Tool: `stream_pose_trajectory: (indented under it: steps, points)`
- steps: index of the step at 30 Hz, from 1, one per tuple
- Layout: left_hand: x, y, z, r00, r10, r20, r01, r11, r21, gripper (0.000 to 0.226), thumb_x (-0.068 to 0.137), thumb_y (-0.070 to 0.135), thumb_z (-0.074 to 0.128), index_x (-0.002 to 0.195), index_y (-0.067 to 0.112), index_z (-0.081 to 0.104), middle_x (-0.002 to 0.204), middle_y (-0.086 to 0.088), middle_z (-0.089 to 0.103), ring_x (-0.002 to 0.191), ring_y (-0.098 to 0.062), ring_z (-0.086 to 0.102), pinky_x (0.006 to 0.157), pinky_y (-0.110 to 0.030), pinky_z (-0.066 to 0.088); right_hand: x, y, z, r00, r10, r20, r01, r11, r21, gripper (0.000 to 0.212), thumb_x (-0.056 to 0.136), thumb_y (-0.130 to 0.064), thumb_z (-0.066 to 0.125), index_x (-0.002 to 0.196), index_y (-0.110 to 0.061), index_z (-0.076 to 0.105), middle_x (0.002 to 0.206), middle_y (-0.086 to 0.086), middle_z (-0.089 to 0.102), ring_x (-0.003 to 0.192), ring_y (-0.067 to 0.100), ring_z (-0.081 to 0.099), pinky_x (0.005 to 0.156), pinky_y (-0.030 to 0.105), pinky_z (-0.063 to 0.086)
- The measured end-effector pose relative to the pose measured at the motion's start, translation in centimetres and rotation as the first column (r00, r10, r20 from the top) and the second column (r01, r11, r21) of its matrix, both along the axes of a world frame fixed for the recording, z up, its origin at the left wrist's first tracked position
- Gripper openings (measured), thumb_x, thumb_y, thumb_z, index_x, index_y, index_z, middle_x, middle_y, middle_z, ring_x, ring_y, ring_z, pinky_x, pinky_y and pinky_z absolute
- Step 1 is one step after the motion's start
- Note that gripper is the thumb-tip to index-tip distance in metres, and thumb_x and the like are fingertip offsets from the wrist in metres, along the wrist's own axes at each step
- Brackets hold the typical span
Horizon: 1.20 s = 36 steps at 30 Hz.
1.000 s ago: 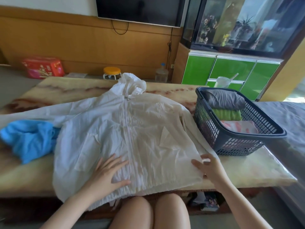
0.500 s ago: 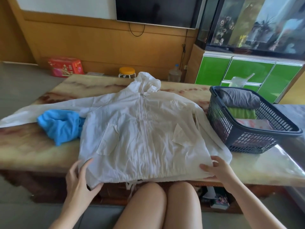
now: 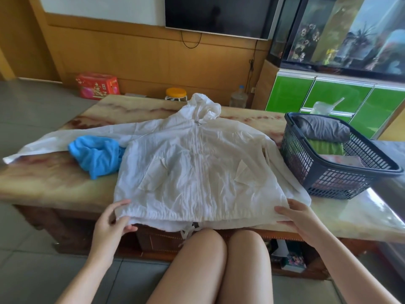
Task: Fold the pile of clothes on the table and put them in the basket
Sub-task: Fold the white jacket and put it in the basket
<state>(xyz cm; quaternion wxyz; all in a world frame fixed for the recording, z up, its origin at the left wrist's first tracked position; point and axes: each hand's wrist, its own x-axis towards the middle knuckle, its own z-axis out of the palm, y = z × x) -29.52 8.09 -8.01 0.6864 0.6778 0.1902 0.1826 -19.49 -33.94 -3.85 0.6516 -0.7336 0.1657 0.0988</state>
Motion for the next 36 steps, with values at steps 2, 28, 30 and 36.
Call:
stream_pose_trajectory:
  steps: [2,28,30,36]
  points:
    - [0.0,1.1,1.6,0.998,0.027,0.05,-0.028,0.999,0.016,0.049,0.084,-0.013,0.046,0.098,0.03,0.066,0.098,-0.006,0.056,0.049,-0.009,0.046,0.048,-0.013,0.045,-0.2,-0.5,1.4,1.0,-0.004,0.025,0.005,0.999,-0.039,0.037,0.08,-0.001,0.069,0.116,0.0,0.056,0.104,0.015,0.066,0.09,0.029,0.066,0.058,0.024,0.058]
    - [2.0,0.3,1.0,0.931,-0.207,-0.302,0.354,0.721,0.596,0.033,0.081,0.016,0.071,0.112,0.026,0.064,0.118,0.006,0.058,0.116,-0.011,0.049,0.1,-0.028,0.035,-1.4,7.0,0.5,0.778,0.616,0.127,-0.257,0.496,-0.829,0.056,0.083,-0.043,0.066,0.135,-0.033,0.046,0.135,-0.016,0.043,0.13,0.01,0.03,0.107,0.029,0.029]
    - [2.3,-1.9,1.7,0.854,-0.374,-0.363,0.519,0.667,0.535,0.041,0.081,0.028,0.069,0.119,0.036,0.057,0.122,0.021,0.052,0.116,0.003,0.044,0.101,-0.02,0.031,-1.6,9.2,-0.2,0.733,0.678,0.048,-0.435,0.522,-0.734,0.052,0.08,-0.045,0.068,0.129,-0.039,0.052,0.124,-0.021,0.045,0.124,0.006,0.038,0.108,0.031,0.032]
    - [2.0,-5.8,0.0,0.732,-0.524,-0.436,0.678,0.497,0.542,0.052,0.064,0.066,0.064,0.112,0.048,0.061,0.115,0.027,0.058,0.108,0.011,0.051,0.098,-0.012,0.038,-2.4,11.7,-2.1,0.672,0.733,-0.099,-0.541,0.395,-0.743,0.044,0.076,-0.044,0.073,0.118,-0.043,0.06,0.109,-0.01,0.059,0.1,0.008,0.057,0.09,0.024,0.045]
